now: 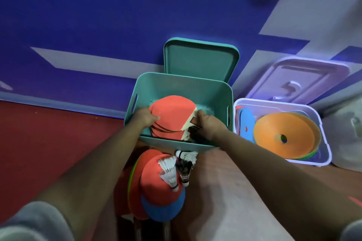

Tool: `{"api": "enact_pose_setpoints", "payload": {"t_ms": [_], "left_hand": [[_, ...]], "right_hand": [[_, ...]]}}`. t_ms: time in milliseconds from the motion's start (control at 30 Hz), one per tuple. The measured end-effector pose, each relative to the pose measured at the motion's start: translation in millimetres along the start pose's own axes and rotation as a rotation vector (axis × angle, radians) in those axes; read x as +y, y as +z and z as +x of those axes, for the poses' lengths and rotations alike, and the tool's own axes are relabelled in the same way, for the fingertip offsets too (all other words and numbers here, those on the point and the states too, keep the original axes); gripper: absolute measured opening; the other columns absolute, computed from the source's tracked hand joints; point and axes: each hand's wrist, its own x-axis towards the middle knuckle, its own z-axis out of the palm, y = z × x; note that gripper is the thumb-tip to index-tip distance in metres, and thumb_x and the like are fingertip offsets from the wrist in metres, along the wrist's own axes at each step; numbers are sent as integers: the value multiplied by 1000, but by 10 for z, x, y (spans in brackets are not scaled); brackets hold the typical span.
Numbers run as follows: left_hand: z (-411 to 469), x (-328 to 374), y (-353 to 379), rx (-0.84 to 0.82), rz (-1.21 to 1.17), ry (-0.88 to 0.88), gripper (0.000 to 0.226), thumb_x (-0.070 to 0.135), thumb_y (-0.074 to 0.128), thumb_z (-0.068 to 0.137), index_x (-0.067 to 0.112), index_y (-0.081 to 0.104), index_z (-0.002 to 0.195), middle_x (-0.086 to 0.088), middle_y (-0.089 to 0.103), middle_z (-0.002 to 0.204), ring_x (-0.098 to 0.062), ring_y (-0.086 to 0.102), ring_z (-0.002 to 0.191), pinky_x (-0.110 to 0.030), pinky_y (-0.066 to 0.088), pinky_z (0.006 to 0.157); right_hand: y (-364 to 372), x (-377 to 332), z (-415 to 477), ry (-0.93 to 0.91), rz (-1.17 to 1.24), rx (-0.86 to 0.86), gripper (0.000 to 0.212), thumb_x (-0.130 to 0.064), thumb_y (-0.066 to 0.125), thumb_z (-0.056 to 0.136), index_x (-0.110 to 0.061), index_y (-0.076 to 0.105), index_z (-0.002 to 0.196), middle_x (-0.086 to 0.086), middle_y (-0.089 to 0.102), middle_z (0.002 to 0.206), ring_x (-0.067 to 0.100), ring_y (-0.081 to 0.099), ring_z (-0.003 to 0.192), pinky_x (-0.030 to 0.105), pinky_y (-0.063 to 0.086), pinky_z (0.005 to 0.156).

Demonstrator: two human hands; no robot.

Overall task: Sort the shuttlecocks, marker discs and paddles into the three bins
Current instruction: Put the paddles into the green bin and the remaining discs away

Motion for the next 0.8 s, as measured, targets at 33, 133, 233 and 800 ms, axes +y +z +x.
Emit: {"api": "enact_pose_setpoints", "payload": {"t_ms": [33, 133, 233, 800], "left_hand": [[38, -27, 26, -22, 16, -14, 49, 33, 73, 84, -2, 65, 118, -22, 64, 122, -32, 62, 111, -37, 49, 93], [53, -41, 20, -55, -51, -30, 47, 34, 71, 78, -2, 68, 108, -24, 68, 111, -33, 67, 101, -40, 55, 88], [-108, 10, -101, 53, -74, 63, 34, 28, 64, 84, 2, 67, 106, -19, 69, 109, -30, 65, 103, -36, 51, 90], [-2025, -401, 703, 214, -88, 355, 17, 9, 63, 81, 11, 64, 98, -9, 63, 97, -28, 64, 91, -38, 49, 81]], "right_hand": [[40, -12, 36, 15, -6, -28, 44, -31, 67, 84, -14, 38, 112, 19, 66, 105, 37, 64, 96, 36, 44, 71], [78, -42, 66, 40, 1, -79, 49, -25, 68, 82, -9, 41, 120, 20, 64, 114, 36, 62, 103, 37, 48, 81], [-2, -100, -82, 37, 16, -6, 47, -30, 66, 85, -5, 48, 120, 22, 62, 119, 37, 59, 110, 38, 47, 87], [756, -212, -1494, -88, 356, 232, 29, -14, 59, 82, -13, 60, 112, 8, 56, 103, 24, 61, 79, 28, 46, 75]]}}
